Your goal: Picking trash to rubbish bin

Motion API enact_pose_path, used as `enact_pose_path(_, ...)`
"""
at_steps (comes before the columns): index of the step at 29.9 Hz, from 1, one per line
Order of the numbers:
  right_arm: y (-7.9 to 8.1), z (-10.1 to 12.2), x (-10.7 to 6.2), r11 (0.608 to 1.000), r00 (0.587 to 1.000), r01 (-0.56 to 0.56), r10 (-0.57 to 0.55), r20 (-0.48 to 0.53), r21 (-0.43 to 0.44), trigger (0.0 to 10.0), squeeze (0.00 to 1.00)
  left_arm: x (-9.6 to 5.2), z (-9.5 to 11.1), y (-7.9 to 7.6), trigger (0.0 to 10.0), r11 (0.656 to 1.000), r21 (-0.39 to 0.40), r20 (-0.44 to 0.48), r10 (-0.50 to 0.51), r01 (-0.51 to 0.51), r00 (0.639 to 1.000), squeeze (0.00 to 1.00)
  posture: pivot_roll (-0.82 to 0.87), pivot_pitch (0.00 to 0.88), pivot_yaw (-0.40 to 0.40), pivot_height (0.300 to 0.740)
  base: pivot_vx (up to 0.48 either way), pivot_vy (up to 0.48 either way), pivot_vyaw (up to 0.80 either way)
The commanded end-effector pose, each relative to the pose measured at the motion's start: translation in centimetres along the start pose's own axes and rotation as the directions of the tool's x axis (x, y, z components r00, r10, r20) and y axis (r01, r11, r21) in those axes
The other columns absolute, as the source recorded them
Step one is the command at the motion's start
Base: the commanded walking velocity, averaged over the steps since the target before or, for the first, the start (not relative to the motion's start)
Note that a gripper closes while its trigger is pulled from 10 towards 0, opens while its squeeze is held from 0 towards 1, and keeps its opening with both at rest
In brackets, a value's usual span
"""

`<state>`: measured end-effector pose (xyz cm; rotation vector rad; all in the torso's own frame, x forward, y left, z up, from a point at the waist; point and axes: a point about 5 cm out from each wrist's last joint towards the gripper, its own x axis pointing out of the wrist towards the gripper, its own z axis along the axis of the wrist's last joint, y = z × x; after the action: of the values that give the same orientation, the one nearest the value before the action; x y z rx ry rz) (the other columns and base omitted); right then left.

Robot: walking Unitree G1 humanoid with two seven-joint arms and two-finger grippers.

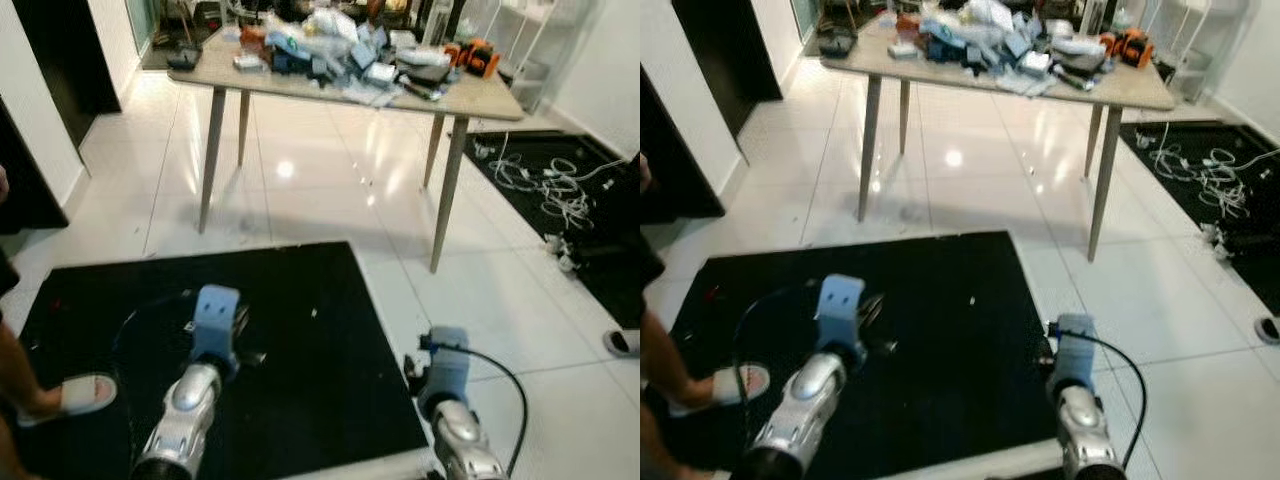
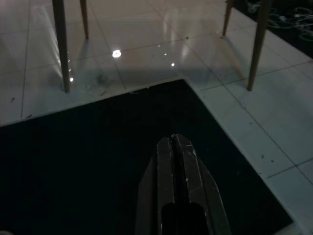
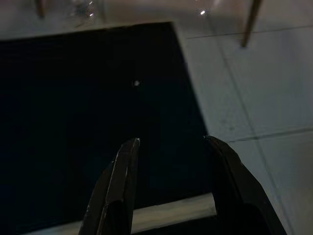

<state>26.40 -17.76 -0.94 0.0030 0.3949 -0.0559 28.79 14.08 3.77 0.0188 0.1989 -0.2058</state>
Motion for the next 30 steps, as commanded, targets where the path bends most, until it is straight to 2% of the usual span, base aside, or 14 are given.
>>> enact_pose_path(1, -0.32, 0.12, 0.05, 1.000, 1.000, 0.012, -0.012, 0.001, -0.010, 10.0, 0.00, 0.02, -0.11, -0.17, 10.0, 1.000, 0.005, -0.009, -0.009, 0.009, 1.000, 0.00, 0.00, 0.053, -0.001, 0.740, 0.319, 0.000, 0.00)
enact_pose_path(8, -0.31, 0.15, 0.06, 1.000, 1.000, 0.011, -0.011, 0.004, -0.023, 10.0, 0.00, -0.07, -0.23, -0.03, 10.0, 1.000, 0.005, -0.009, -0.005, 0.006, 1.000, 0.00, 0.00, 0.044, -0.009, 0.740, 0.319, 0.000, 0.00)
enact_pose_path(12, -0.94, 0.25, 0.15, 0.996, 0.999, 0.053, -0.054, 0.001, -0.073, 10.0, 0.00, -0.22, -0.35, -0.03, 10.0, 1.000, 0.013, -0.013, -0.003, 0.003, 1.000, 0.00, 0.00, 0.040, -0.013, 0.740, 0.316, 0.000, 0.00)
enact_pose_path(17, -0.97, 0.49, 0.21, 0.996, 0.998, 0.055, -0.053, 0.020, -0.075, 10.0, 0.00, -0.33, -0.43, -0.09, 10.0, 1.000, 0.016, -0.014, -0.004, 0.004, 1.000, 0.00, 0.00, 0.041, -0.013, 0.740, 0.305, 0.000, 0.00)
enact_pose_path(22, -0.86, 0.43, 0.21, 0.998, 0.999, 0.052, -0.052, 0.016, -0.039, 10.0, 0.00, -0.32, -0.42, -0.07, 10.0, 1.000, 0.017, -0.015, -0.005, 0.005, 1.000, 0.00, 0.01, 0.042, -0.012, 0.740, 0.305, 0.000, 0.00)
enact_pose_path(30, -0.80, 0.38, 0.09, 0.998, 0.998, 0.060, -0.059, 0.024, -0.036, 10.0, 0.00, -0.28, -0.28, 0.02, 10.0, 1.000, 0.020, -0.012, -0.007, 0.008, 1.000, 0.00, 0.01, 0.052, -0.005, 0.740, 0.301, 0.000, -0.80)
